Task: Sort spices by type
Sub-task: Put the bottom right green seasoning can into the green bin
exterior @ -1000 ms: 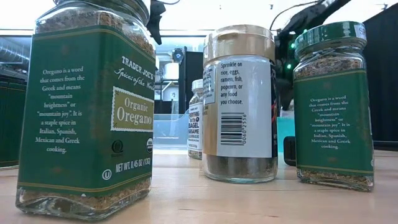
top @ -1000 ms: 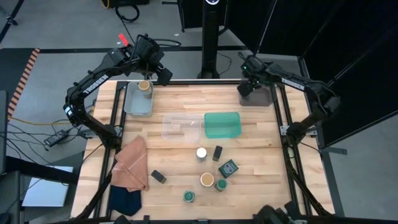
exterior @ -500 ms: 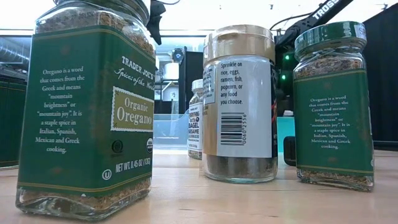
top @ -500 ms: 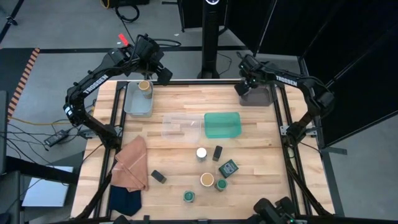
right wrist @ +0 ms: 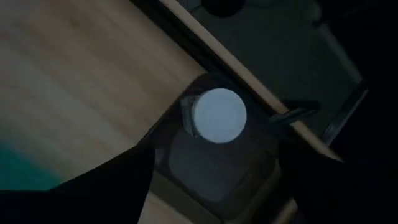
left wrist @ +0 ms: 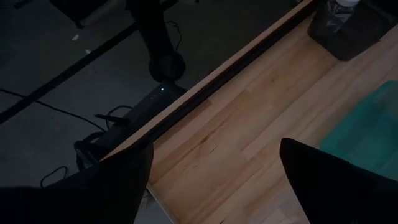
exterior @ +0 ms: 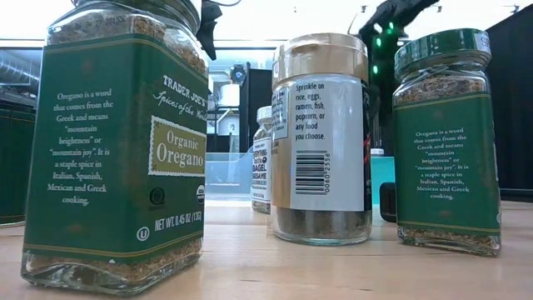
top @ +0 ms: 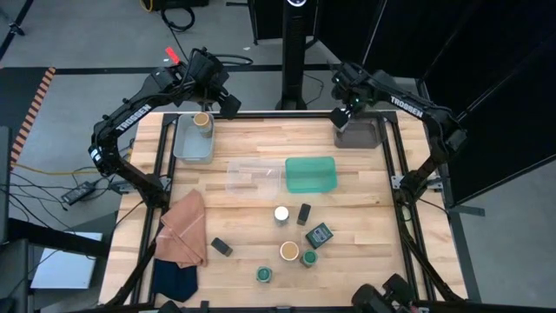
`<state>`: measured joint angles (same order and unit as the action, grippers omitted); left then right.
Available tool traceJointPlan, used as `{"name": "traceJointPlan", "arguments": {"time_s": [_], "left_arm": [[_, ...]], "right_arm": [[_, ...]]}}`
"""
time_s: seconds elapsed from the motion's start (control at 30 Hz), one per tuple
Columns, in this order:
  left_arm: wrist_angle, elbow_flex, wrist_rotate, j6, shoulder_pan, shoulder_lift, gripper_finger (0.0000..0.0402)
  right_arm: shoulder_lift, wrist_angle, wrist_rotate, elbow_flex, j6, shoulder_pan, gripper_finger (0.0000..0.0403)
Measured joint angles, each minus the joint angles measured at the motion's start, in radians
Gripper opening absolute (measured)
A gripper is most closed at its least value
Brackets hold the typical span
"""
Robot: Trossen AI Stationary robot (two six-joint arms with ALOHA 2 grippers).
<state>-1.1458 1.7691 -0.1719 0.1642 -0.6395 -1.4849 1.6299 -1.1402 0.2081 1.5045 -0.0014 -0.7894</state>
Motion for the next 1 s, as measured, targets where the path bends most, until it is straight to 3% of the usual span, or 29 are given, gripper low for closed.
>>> {"name": "traceJointPlan", "arguments": {"time_s": [0.27,0.57,0.83,1.0], "left_arm": [[-0.008,0.0,0.007,-0.041,0.0,0.0,0.0356],[-0.043,0.0,0.067,-0.139,0.0,0.0,0.0356],[-0.058,0.0,0.079,-0.164,0.001,0.0,0.0356],[-0.058,0.0,0.117,-0.198,0.022,0.0,0.0356]], "right_arm": [[-0.003,-0.264,-0.003,0.262,-0.164,0.254,0.0318],[-0.022,-0.4,-0.172,0.278,-0.16,0.636,0.0317],[-0.022,-0.358,-0.205,0.278,-0.046,0.927,0.0314],[-0.013,-0.272,-0.204,0.278,0.059,1.017,0.0314]]}}
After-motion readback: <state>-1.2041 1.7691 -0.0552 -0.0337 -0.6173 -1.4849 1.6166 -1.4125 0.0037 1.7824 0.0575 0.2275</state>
